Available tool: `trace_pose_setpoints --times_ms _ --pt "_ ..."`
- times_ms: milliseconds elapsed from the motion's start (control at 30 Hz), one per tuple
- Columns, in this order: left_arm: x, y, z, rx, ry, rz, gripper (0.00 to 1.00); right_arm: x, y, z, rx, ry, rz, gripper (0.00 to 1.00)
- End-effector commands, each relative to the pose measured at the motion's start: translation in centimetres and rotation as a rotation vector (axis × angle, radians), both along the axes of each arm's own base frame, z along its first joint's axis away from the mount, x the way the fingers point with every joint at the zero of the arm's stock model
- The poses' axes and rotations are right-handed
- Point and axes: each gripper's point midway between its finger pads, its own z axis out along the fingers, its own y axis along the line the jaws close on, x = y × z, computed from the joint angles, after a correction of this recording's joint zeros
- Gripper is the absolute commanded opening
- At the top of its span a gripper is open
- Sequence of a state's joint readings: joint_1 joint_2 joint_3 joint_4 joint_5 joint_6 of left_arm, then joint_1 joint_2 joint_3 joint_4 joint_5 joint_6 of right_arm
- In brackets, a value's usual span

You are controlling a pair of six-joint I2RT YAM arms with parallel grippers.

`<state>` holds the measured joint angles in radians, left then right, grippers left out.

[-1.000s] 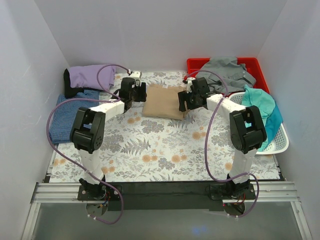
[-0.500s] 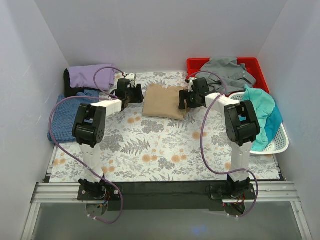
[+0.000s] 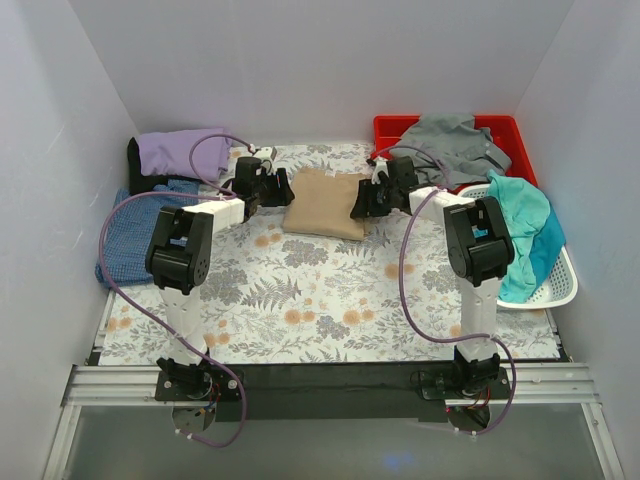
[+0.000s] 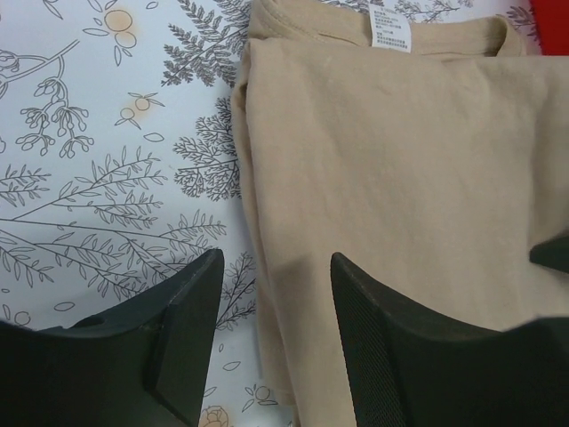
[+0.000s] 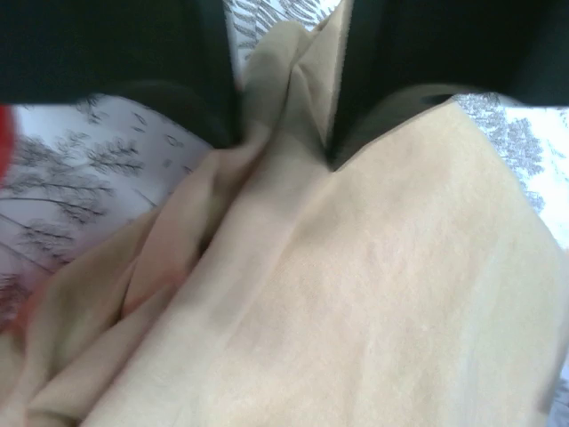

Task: Fold and stack the t-shirts
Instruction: Fold the tshirt

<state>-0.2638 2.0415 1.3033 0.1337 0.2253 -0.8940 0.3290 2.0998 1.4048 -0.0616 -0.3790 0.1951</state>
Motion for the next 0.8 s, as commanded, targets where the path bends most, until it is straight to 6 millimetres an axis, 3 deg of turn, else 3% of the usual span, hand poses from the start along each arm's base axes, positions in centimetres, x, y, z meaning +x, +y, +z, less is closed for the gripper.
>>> trace_pose_setpoints --times_ms 0,167,200,267,300,333,400,433,500,533,567,667,700,767 --pt "0.0 -0.9 0.6 -0.047 0.001 -0.032 0.50 -2.6 2.1 -2.5 0.115 0.139 0.077 0.43" --pt "-0.7 -1.5 0.2 -0.086 0.032 -0.045 0.49 -3.2 3.6 -2.1 0.214 0.159 0.129 0.31" --pt "-0.9 -1.6 0.1 -0.099 0.038 -0.052 0.49 -3.2 3.7 -2.1 0.224 0.159 0.130 0.21" --pt "-1.2 -1.9 0.1 -0.115 0.050 -0.057 0.48 -3.1 4.1 -1.7 0.256 0.153 0.153 0.16" --pt "-1.8 -1.8 -0.4 -0.118 0.079 -0.055 0.47 -3.3 4.4 -1.7 0.274 0.159 0.174 0.07" --pt "-2.2 -1.8 -0.1 -0.127 0.087 -0.050 0.46 -3.6 4.6 -1.5 0.293 0.170 0.190 0.03" --pt "-3.4 -1.7 -0.5 -0.153 0.128 -0.021 0.45 -4.5 4.7 -1.1 0.309 0.177 0.215 0.01" --pt "-4.6 -1.1 -1.7 -0.142 0.163 0.005 0.43 -4.7 4.5 -1.2 0.299 0.172 0.215 0.01" --pt "-5.4 -0.5 -0.8 -0.147 0.152 0.043 0.42 -5.9 4.0 -1.3 0.285 0.175 0.216 0.01" --pt "-6.7 0.0 -1.7 -0.134 0.181 0.060 0.42 -6.5 3.9 -1.2 0.292 0.183 0.230 0.01" --pt "-6.8 0.6 0.0 -0.124 0.142 0.085 0.42 -7.3 3.6 -1.3 0.282 0.191 0.245 0.01" --pt "-8.7 1.8 0.9 -0.071 0.110 0.124 0.43 -10.6 2.4 -2.0 0.253 0.226 0.273 0.01" --pt "-9.2 1.9 2.9 -0.077 0.076 0.125 0.43 -12.1 1.8 -2.1 0.242 0.239 0.278 0.01" --pt "-10.3 2.2 4.3 -0.087 0.050 0.127 0.44 -13.9 1.0 -2.5 0.213 0.259 0.280 0.01"
